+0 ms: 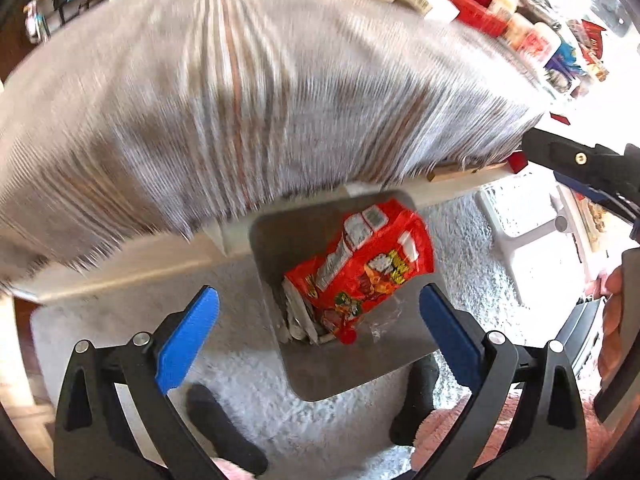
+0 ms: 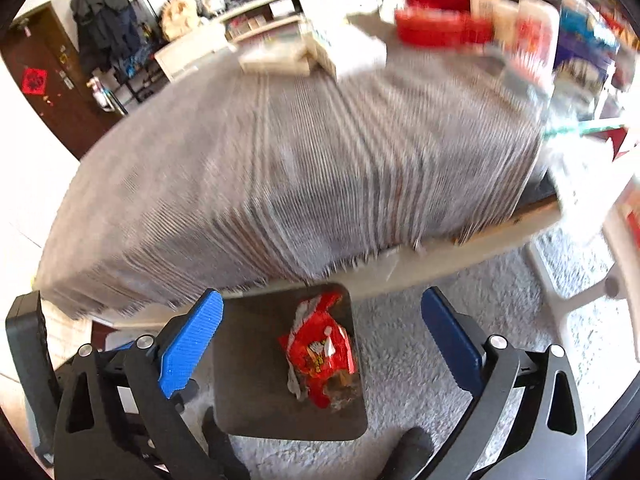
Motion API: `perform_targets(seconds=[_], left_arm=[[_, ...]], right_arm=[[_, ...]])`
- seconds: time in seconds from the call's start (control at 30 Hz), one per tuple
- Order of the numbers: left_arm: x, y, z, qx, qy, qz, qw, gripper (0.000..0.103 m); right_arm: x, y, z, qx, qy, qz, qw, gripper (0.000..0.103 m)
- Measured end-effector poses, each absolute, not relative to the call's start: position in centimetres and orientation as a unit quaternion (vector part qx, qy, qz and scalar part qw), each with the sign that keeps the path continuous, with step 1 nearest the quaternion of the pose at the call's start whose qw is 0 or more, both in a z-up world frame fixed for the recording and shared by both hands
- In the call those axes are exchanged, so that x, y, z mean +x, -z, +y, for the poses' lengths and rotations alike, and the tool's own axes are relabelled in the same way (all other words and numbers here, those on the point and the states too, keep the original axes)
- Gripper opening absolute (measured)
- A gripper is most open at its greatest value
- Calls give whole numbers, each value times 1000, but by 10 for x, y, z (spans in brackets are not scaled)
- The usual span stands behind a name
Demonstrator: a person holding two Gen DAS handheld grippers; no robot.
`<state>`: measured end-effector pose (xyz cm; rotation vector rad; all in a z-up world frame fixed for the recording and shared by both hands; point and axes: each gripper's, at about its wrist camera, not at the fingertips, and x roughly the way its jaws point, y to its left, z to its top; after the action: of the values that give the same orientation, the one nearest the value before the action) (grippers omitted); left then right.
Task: Collect trash
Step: 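Grasp the green-and-white medicine box with the right tool while the left tool grasps the white tissue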
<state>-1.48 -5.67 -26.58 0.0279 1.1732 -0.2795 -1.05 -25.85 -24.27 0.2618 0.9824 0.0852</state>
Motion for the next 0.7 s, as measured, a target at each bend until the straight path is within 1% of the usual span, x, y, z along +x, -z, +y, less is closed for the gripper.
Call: perform_targets(seconds=[0.17,0.33,0.47,0.7], left_arm=[[-4,216,-45,12,127,522,844,95],[18,183,-41,5,118,498,859,95],[43,172,-38,9,109,487,866,95],[107,162,-36,-8,93,476,875,95]], right_arm=[[-13,198,-270,117,-39,441,889,100],[-1,175,-284,114,-33,423,898,100],[23,170,-292,104,-22,418,902,100],[85,182,-300,83,-7,418,905,100]])
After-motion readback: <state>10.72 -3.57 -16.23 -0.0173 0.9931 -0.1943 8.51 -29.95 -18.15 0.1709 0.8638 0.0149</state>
